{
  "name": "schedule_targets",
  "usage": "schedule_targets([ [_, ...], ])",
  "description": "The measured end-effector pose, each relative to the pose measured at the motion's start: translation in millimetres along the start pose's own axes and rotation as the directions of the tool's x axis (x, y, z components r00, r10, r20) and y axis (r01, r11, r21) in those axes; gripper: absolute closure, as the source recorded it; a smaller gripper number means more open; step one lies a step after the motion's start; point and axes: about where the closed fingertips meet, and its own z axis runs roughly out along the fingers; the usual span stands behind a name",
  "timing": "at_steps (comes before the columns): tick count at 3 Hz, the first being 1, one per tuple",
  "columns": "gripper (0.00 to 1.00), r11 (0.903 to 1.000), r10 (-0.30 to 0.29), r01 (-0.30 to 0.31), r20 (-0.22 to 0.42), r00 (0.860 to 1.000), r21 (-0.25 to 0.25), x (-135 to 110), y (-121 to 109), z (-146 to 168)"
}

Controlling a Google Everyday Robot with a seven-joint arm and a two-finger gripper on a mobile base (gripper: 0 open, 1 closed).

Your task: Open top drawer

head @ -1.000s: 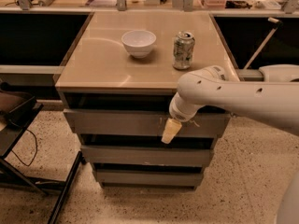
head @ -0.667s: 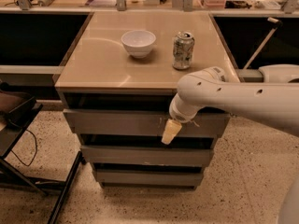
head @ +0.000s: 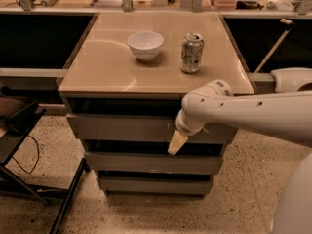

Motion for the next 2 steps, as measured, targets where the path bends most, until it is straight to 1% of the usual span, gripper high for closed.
schedule_targets([
  [1, 0.00, 1.0000, 0.000, 0.000, 0.000, 1.000, 0.000, -0.7, -0.6, -2.1],
  [2, 0.18, 1.0000, 0.000, 0.000, 0.000, 1.000, 0.000, -0.7, -0.6, -2.1],
])
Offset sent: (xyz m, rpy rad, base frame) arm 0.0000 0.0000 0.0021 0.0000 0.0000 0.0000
